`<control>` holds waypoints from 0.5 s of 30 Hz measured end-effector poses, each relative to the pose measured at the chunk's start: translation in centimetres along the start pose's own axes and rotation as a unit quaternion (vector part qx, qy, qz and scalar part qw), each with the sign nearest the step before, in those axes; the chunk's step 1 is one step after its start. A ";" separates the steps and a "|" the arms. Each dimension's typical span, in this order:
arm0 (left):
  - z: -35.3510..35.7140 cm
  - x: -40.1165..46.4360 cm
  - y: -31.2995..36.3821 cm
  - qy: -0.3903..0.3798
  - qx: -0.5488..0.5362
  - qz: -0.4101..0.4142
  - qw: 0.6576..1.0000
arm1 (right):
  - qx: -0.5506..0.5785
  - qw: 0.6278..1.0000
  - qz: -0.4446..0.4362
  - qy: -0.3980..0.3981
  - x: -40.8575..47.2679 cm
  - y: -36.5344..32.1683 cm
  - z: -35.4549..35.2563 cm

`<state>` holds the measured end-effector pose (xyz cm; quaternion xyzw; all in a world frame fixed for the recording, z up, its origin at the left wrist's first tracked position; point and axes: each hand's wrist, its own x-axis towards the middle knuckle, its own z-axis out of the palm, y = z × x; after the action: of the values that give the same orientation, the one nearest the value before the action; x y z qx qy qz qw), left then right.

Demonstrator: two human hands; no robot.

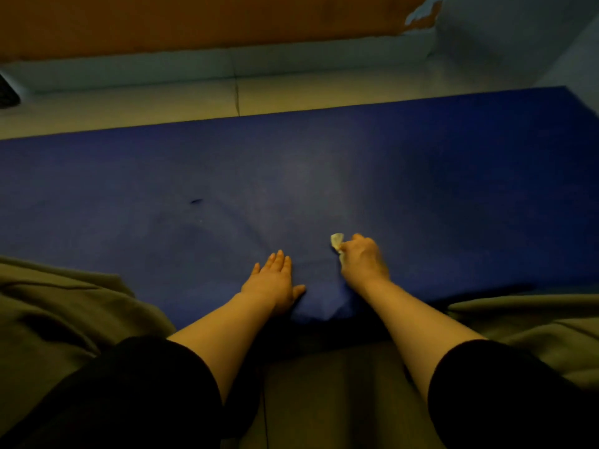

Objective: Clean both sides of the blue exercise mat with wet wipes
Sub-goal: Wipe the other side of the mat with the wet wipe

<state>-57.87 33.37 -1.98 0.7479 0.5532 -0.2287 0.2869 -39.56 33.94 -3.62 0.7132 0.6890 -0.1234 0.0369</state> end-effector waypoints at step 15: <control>0.7 -3.0 -0.5 -0.010 0.008 0.028 1.000 | 0.014 1.000 -0.018 0.009 -4.5 -0.2 -1.0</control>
<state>-59.22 30.94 -0.63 0.7631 0.5274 -0.2320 0.2927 -39.75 29.80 -1.63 0.7025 0.7000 -0.1271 0.0190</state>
